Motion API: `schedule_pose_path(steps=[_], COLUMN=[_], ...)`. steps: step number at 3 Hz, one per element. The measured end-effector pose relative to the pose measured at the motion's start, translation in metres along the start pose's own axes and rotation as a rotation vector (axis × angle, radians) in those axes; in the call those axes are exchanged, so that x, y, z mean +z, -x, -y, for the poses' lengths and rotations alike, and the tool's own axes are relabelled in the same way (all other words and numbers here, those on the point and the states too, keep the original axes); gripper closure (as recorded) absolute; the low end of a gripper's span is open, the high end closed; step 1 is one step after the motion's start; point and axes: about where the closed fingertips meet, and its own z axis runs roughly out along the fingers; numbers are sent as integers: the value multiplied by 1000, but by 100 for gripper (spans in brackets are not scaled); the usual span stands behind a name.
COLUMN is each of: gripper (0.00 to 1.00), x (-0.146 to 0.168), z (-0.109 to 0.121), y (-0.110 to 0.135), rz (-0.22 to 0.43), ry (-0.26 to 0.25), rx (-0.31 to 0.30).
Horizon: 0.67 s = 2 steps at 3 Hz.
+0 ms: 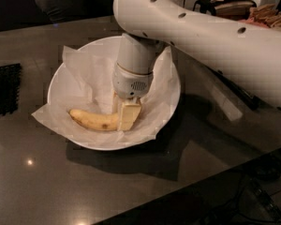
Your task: Pick banana from white bowl
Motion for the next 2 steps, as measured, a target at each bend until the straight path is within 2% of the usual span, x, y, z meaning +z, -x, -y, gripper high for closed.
schedule_pose_path(steps=[1, 2], gripper=[81, 58], x=[-1, -2], z=[-1, -1], y=[-3, -5], rz=[-23, -40], ry=[-5, -12], rx=[13, 22])
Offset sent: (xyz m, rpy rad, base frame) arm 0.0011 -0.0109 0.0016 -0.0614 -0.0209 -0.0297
